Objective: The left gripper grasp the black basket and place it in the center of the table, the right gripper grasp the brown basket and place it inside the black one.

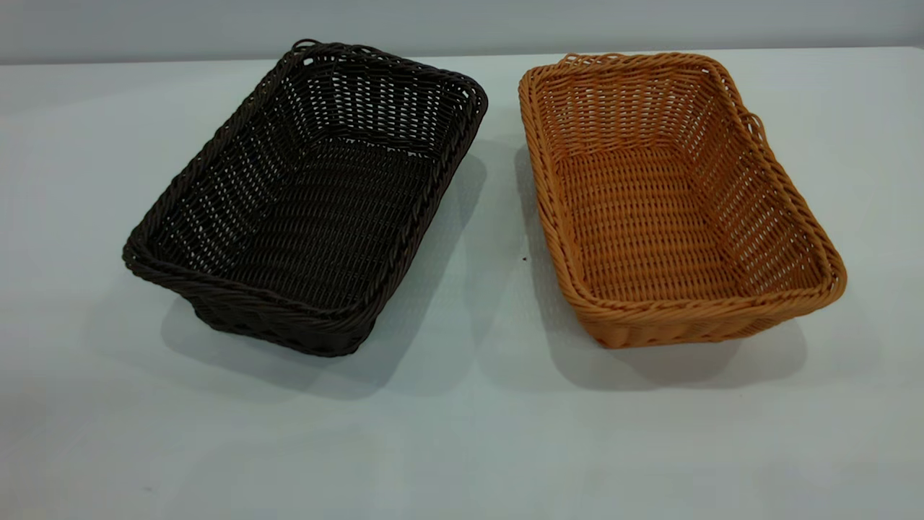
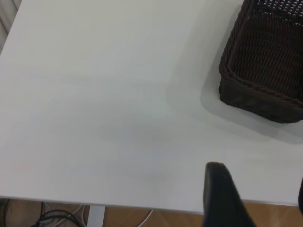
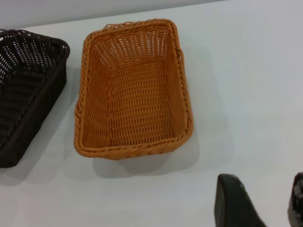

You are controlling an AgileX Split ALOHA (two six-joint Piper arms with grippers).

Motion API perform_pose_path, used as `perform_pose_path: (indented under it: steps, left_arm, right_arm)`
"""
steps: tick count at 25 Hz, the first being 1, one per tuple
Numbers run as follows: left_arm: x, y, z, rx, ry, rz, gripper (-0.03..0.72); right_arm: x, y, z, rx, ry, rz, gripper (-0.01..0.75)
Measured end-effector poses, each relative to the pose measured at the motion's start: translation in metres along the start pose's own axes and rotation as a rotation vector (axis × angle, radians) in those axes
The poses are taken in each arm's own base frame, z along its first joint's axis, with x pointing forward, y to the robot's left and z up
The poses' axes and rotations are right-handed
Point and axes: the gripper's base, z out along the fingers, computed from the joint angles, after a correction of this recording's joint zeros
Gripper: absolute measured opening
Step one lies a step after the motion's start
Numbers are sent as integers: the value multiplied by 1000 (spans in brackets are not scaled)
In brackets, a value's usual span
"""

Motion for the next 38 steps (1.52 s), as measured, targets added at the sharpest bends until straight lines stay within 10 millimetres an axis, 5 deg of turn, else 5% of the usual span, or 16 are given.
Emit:
perform_pose_path:
  steps: [13, 16, 22, 27, 32, 38]
  left_arm:
    - [-1, 0, 0, 0, -4, -16, 349]
    - [-15, 0, 3, -1, -14, -121, 349]
    - [-64, 2, 27, -9, 6, -46, 358]
    - [-96, 5, 68, -14, 50, 77, 447]
    - [-119, 3, 117, 43, 43, 33, 510]
    - [-126, -1, 161, 123, 70, 26, 510]
  right_arm:
    - [-1, 2, 0, -19, -5, 1, 241]
    - [-7, 5, 9, -51, 67, -16, 277]
    - [-30, 7, 46, -98, 248, -49, 461]
    - [-50, 16, 84, -227, 304, -4, 547]
    - [-53, 25, 133, -369, 514, 225, 553]
    - [-45, 26, 205, -372, 709, 707, 553]
